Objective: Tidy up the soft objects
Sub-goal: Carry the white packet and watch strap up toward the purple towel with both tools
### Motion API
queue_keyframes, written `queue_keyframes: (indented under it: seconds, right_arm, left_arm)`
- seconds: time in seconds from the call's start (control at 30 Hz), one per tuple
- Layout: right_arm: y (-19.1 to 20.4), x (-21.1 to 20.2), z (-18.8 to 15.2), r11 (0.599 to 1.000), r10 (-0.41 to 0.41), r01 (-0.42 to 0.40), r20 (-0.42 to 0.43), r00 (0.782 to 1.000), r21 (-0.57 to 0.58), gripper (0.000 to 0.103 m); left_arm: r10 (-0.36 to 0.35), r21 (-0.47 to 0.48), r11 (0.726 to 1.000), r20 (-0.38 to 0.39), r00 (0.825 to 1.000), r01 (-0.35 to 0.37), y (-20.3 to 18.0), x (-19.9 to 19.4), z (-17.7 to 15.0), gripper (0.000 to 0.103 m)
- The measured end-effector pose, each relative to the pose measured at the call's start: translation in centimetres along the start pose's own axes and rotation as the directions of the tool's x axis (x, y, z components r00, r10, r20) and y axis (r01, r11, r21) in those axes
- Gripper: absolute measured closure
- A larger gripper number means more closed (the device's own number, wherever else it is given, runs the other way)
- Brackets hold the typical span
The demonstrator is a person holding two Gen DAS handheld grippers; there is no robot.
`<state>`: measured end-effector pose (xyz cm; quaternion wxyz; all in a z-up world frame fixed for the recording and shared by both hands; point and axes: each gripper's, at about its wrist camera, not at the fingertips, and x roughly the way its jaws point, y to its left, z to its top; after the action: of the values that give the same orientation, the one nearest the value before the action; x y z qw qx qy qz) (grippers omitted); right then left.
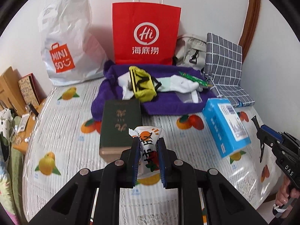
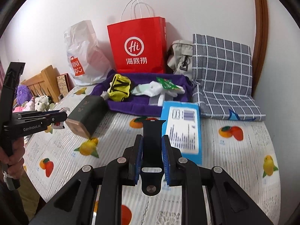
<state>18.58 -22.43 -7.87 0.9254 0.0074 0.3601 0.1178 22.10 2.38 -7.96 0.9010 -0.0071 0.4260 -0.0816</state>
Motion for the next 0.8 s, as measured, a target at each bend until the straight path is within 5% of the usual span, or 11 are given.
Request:
queue_keyframes:
  seconds: [0.8]
  right_arm:
    - [-0.1, 5.6, 9.5, 0.997, 0.072, -0.072, 0.021, 0.997, 0.020, 0.083]
  left_arm:
    - [0.016, -0.066, 0.998, 0.005, 1.000, -0.016, 4.2, 3.5, 7.5, 0.085]
